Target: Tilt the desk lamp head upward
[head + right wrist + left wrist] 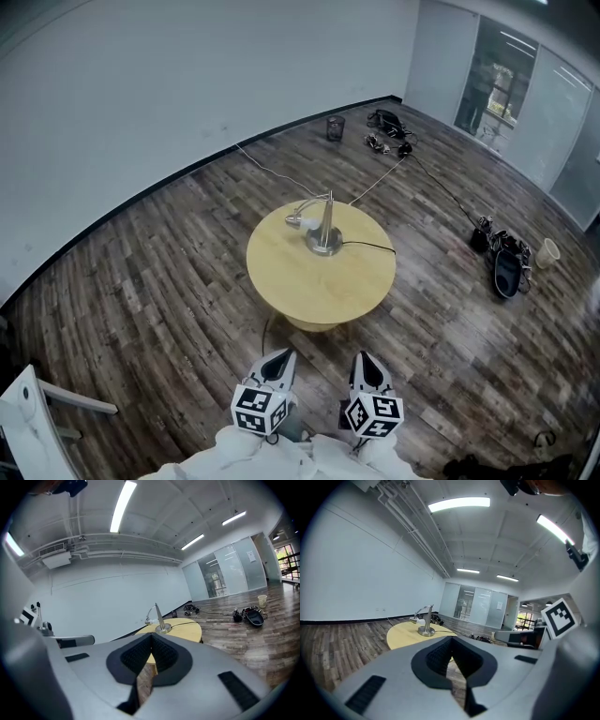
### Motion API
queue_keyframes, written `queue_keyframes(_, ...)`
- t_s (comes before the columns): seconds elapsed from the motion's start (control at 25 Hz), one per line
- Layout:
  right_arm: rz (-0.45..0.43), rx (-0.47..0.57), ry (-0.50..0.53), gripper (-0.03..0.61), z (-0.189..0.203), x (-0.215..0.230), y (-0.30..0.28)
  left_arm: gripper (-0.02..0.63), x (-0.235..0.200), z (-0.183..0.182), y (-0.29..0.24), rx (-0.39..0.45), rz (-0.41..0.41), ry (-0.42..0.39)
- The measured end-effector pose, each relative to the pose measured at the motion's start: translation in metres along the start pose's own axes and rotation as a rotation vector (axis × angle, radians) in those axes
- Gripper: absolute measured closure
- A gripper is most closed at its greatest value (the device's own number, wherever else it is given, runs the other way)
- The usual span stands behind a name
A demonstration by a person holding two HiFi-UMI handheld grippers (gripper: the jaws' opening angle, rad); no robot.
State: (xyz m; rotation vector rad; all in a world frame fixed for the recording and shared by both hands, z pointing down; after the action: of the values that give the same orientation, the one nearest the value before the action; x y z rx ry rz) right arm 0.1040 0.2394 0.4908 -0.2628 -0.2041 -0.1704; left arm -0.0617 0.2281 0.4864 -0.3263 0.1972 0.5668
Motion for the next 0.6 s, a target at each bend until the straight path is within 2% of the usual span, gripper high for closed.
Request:
queue_keyframes(0.28, 0.020, -0.010, -0.016, 0.569, -0.007, 0.012, -0.046, 0.614, -0.020, -0.015, -0.046, -0.016, 0.019, -0.023)
queue_keyframes(0.6, 0.010, 0.024, -0.025, 0.569, -0.036, 0.003, -0.120, 0.614, -0.072, -0.049, -0.101, -0.011, 0.027, -0.026)
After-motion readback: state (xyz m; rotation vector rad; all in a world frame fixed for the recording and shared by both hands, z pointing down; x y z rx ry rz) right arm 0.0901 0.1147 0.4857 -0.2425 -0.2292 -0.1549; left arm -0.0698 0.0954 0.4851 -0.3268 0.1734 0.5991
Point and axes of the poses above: the fingertips, and each gripper's own axes: y backward along the fingers, x to its right, z out of its underside, the point moved 2 cm from there along y, backward along the fingers, and after that the axes turned 3 degrees about y, right-handed, at the moved point
